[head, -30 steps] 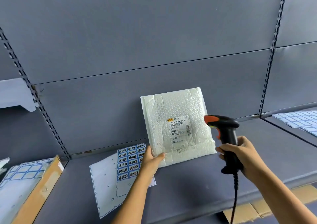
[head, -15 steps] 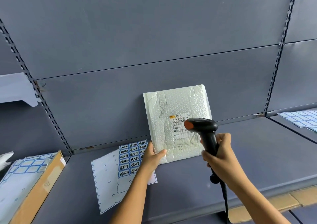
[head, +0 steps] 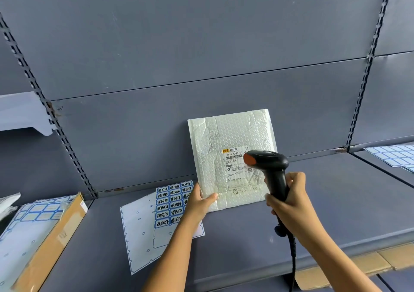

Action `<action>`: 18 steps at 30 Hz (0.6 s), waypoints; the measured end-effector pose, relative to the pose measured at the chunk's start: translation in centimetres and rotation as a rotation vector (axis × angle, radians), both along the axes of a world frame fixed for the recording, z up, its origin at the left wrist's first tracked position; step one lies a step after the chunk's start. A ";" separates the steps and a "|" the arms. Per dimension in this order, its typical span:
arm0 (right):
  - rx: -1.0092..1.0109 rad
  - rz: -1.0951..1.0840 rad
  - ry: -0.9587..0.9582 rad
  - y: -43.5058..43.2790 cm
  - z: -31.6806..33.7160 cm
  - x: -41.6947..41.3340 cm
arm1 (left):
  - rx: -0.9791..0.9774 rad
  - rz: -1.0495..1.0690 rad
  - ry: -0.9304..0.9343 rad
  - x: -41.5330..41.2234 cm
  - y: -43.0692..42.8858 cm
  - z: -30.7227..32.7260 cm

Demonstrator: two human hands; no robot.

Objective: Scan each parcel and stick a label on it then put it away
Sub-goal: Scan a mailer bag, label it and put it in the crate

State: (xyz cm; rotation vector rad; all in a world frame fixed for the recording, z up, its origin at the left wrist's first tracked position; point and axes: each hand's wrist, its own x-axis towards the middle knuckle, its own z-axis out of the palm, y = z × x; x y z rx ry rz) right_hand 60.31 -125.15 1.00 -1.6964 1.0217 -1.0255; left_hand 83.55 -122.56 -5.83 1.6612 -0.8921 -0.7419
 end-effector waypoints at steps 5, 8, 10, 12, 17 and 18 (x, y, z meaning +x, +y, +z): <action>0.084 -0.128 -0.167 -2.6 0.4 -1.4 | -0.047 -0.012 0.026 0.1 -0.2 -0.2; 0.202 -0.228 -0.224 -6.7 -0.8 -3.3 | -0.062 -0.009 0.050 0.0 -0.2 -0.2; 0.297 -0.259 -0.226 -9.0 -1.9 -4.6 | -0.068 -0.011 0.039 0.0 -0.3 -0.3; 0.415 -0.270 -0.265 -10.7 -2.9 -5.7 | -0.063 -0.006 0.037 0.1 -0.3 -0.4; 0.526 -0.325 -0.239 -13.3 -5.1 -7.2 | -0.057 -0.005 0.040 0.1 -0.4 -0.5; 0.524 -0.334 -0.205 -13.5 -5.4 -7.3 | -0.052 -0.004 0.041 0.2 -0.4 -0.5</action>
